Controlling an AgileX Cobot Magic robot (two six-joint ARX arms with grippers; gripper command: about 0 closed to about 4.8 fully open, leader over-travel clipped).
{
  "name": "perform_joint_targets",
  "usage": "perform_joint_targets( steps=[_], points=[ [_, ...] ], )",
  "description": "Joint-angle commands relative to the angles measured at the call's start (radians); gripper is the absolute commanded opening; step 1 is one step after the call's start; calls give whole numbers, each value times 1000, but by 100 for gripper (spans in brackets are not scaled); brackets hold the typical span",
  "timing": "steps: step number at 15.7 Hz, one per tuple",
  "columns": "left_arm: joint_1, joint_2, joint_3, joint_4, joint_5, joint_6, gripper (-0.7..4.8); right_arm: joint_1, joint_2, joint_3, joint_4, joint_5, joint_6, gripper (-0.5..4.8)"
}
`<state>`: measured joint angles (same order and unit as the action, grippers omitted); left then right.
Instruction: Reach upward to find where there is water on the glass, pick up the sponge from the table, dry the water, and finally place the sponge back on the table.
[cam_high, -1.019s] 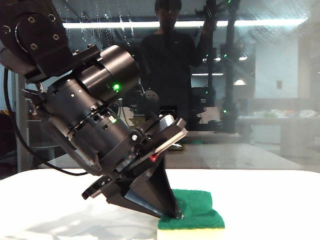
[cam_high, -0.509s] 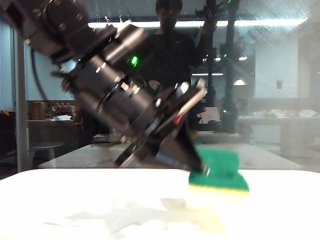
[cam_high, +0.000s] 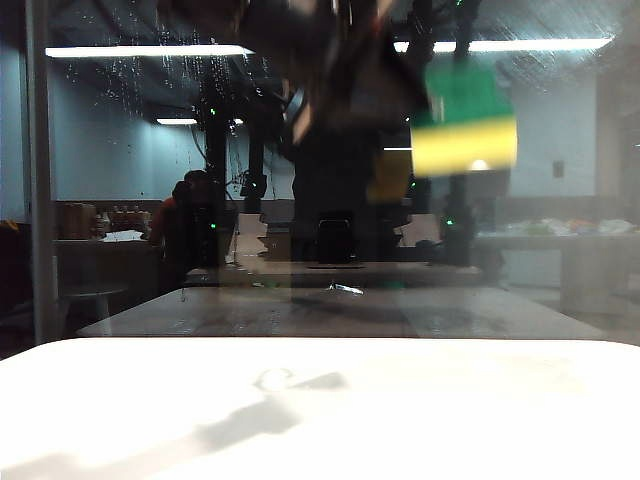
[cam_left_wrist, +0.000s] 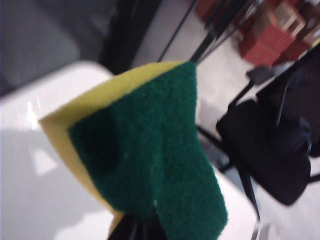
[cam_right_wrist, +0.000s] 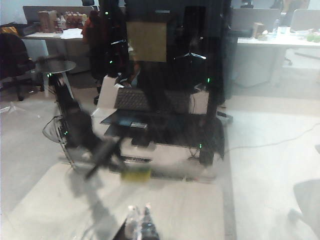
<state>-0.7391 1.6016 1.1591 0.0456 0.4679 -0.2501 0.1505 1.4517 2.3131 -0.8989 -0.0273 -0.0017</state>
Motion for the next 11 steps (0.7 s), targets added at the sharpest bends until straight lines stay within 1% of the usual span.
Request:
perform_joint_targets(
  steps=[1, 3, 5, 6, 8, 10, 11],
  points=[
    [34, -43, 123, -38, -29, 18, -6, 0, -4, 5, 11, 0, -3, -6],
    [77, -51, 268, -112, -55, 93, -6, 0, -4, 5, 11, -1, -3, -6],
    [121, -51, 394, -185, -64, 143, -6, 0, -5, 5, 11, -1, -3, -6],
    [151, -51, 472, -203, -65, 150, -6, 0, -5, 5, 10, -1, -3, -6],
    [198, -51, 571, -203, -74, 160, -6, 0, -5, 5, 10, -1, -3, -6],
    [222, -51, 666, -203, -175, 249, -6, 0, -5, 5, 9, -1, -3, -6],
    [236, -51, 692, -203, -181, 265, -6, 0, -5, 5, 9, -1, -3, -6]
  ],
)
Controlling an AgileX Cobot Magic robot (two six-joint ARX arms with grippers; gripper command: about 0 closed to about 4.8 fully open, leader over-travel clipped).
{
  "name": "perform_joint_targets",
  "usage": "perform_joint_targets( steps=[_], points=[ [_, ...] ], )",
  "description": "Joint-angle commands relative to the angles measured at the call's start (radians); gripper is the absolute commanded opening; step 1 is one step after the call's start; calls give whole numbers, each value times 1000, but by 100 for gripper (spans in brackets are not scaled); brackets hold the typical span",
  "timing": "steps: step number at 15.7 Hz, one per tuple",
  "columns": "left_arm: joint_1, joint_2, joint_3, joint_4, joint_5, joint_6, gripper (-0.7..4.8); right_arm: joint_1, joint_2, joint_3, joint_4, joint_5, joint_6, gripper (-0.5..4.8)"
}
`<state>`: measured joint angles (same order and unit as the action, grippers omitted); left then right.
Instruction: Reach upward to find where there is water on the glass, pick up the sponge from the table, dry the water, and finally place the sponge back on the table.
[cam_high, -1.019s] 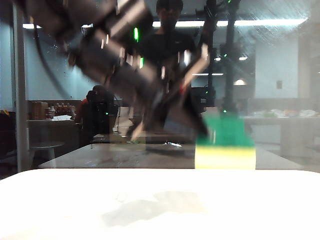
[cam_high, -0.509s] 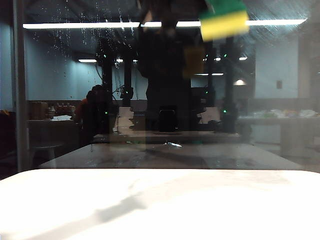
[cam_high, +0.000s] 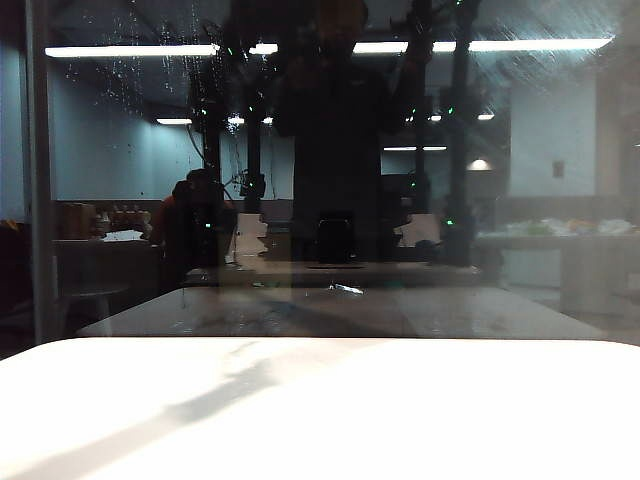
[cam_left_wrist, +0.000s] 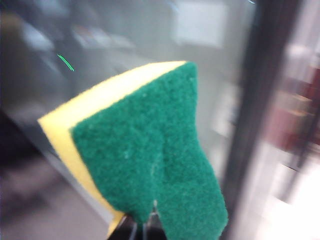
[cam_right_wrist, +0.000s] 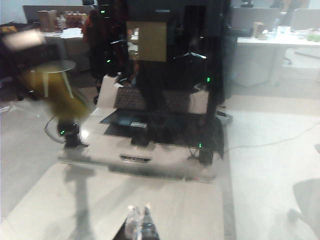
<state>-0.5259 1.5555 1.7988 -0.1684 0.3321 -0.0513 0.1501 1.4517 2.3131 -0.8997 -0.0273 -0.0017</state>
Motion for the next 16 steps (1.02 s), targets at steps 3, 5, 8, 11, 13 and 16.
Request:
perform_joint_targets(
  steps=[3, 5, 8, 11, 13, 16],
  points=[
    [83, 0, 134, 58, -54, 70, -6, 0, -5, 5, 9, -1, -3, -6],
    [154, 6, 171, 112, -85, 69, -6, 0, -5, 5, 8, -1, -3, -6],
    [200, 55, 234, 123, -106, 70, -6, 0, -5, 5, 8, -1, -3, -6],
    [211, 125, 316, 122, -108, 66, -6, 0, -5, 5, 2, -1, -3, -6],
    [211, 169, 346, 121, -108, 62, -6, 0, -6, 5, -10, -1, -3, -6],
    [212, 206, 345, 119, -111, 62, -6, 0, -5, 5, -32, 0, -3, -6]
  ],
)
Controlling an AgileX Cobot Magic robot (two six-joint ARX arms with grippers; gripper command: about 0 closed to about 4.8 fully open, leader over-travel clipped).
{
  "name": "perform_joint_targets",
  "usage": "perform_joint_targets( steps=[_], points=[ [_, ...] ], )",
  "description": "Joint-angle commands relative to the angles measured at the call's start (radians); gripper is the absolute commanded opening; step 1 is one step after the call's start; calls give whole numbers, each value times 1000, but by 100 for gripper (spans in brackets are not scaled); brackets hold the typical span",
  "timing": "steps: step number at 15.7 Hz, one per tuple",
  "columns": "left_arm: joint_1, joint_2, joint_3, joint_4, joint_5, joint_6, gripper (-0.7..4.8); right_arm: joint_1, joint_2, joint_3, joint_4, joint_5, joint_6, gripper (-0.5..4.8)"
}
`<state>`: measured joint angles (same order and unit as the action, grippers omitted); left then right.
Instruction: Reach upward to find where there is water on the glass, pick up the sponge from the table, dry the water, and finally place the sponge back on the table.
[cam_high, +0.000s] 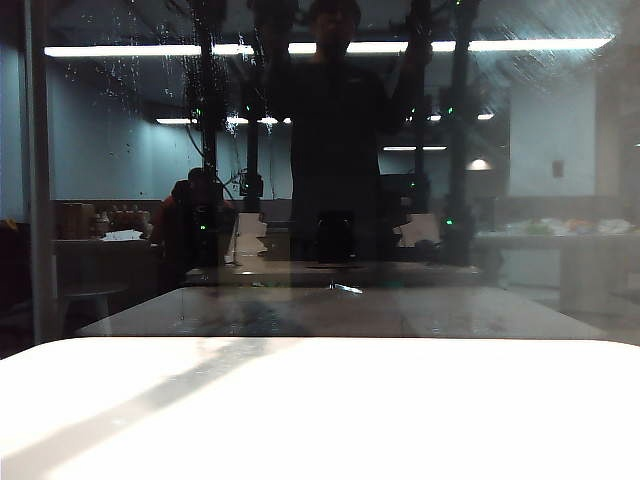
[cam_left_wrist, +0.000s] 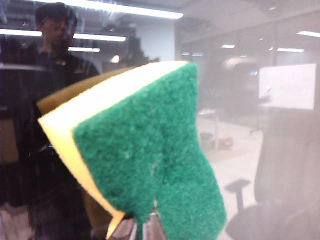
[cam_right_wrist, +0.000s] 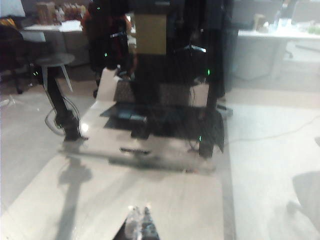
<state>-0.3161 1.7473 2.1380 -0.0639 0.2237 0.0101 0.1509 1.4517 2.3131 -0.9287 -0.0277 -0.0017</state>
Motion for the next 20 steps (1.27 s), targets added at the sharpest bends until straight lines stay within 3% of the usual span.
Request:
perform_joint_targets(
  steps=[1, 6, 9, 15, 20],
  points=[
    [3, 17, 6, 17, -3, 1, -6, 0, -5, 5, -3, 0, -3, -6],
    [59, 16, 47, -47, -41, 4, -6, 0, -5, 5, -2, 0, -3, -6],
    [177, 13, 137, -160, -41, -10, -6, 0, -5, 5, -2, 0, -3, -6],
    [388, 8, 232, -258, -35, -53, -6, 0, -5, 5, 13, 0, -3, -6],
    [409, 6, 232, -322, 65, -55, -6, 0, -5, 5, 16, 0, -3, -6]
  ],
)
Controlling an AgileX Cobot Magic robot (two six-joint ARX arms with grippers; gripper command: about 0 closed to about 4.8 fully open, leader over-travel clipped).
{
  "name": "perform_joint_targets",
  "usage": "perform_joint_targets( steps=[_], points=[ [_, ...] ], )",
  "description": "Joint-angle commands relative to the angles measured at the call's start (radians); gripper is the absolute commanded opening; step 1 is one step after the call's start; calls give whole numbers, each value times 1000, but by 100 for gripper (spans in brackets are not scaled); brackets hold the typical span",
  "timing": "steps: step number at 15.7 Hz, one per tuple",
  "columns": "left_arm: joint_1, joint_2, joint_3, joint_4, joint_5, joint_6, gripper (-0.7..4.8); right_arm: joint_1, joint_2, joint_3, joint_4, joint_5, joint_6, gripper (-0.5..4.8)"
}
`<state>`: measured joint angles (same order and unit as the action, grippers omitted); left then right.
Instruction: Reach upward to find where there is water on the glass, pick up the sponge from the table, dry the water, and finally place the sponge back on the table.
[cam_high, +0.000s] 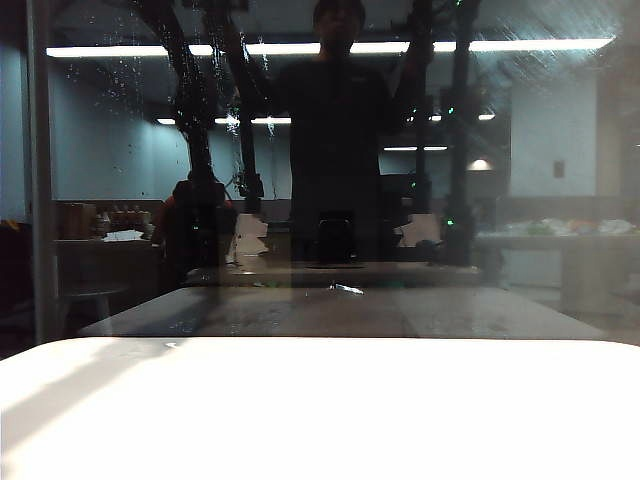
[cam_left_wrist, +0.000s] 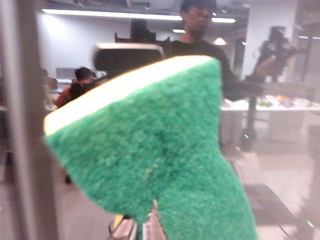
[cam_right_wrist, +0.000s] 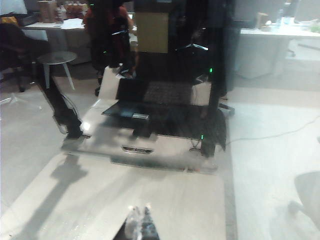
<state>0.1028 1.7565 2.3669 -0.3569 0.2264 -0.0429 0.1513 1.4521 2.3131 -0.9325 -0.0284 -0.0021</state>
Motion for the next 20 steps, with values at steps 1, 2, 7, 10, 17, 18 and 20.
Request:
perform_joint_targets(
  steps=[1, 2, 7, 10, 17, 18, 20],
  points=[
    [-43, -3, 3, -39, 69, -2, -6, -1, -5, 5, 21, 0, -3, -6],
    [-79, 2, 3, -41, 66, -2, -6, -1, -5, 5, 22, 0, -3, -6],
    [-300, 52, 3, -47, 33, 6, -6, -1, -5, 5, 24, 0, -3, -6],
    [-409, 101, 3, -46, -3, 9, -6, -1, -5, 5, 24, 0, -3, -6],
    [-368, 99, -2, -137, -77, 46, -6, -1, -2, 5, 24, 0, -3, -6],
    [-346, 95, -2, -148, -77, 55, -6, -1, -2, 5, 24, 0, -3, -6],
    [-277, 78, -2, -169, -76, 55, -6, -1, -1, 5, 24, 0, -3, -6]
  ],
)
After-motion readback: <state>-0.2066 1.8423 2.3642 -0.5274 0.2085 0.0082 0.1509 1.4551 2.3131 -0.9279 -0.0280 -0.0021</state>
